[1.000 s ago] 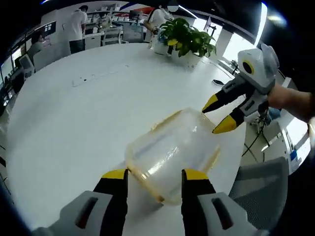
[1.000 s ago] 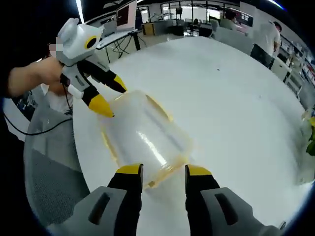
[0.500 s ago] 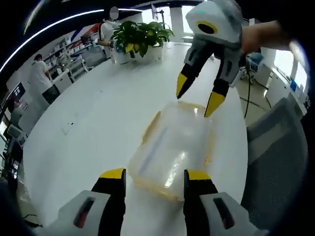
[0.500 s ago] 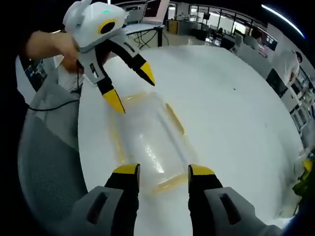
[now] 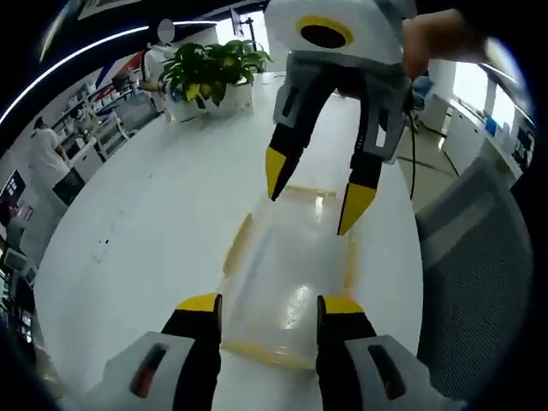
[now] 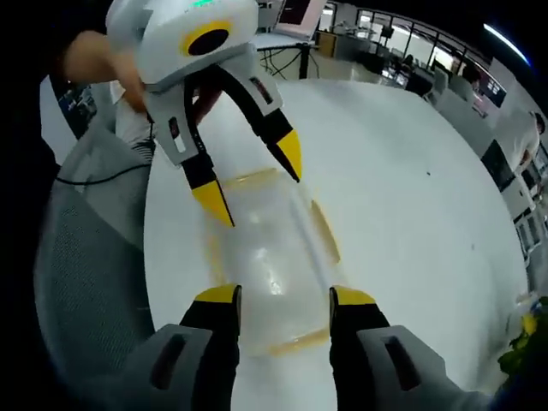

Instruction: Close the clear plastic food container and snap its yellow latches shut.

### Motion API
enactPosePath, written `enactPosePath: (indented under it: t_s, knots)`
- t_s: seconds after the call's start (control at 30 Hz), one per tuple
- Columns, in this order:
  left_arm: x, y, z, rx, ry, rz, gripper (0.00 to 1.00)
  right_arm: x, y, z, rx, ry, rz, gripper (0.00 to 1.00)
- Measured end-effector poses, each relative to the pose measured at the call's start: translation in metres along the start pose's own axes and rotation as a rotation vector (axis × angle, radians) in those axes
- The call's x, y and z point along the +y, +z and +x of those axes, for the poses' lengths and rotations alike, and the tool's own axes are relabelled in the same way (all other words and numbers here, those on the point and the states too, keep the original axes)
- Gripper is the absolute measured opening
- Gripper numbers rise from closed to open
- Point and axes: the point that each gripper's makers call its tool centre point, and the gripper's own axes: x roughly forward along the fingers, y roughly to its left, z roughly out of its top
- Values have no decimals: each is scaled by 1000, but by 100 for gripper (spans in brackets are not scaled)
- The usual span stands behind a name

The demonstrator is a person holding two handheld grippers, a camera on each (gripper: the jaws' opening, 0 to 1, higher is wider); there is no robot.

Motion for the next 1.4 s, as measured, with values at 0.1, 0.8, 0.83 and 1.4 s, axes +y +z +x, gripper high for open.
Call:
enactPosePath:
  t_s: [0.1, 0.8, 0.83, 1.4]
  knots:
    - [-2, 0, 3, 14, -10, 44, 39, 0, 6, 3, 2, 8, -6, 37]
    - [-20, 15, 6, 0, -45, 105, 39, -3, 22, 16, 7, 31, -44, 38]
    - [-21, 15, 6, -4, -49, 111, 40, -4, 23, 17, 9, 35, -48, 38]
    - [-44, 12, 13, 25, -3, 233, 47, -17, 26, 31, 77, 86, -60, 38]
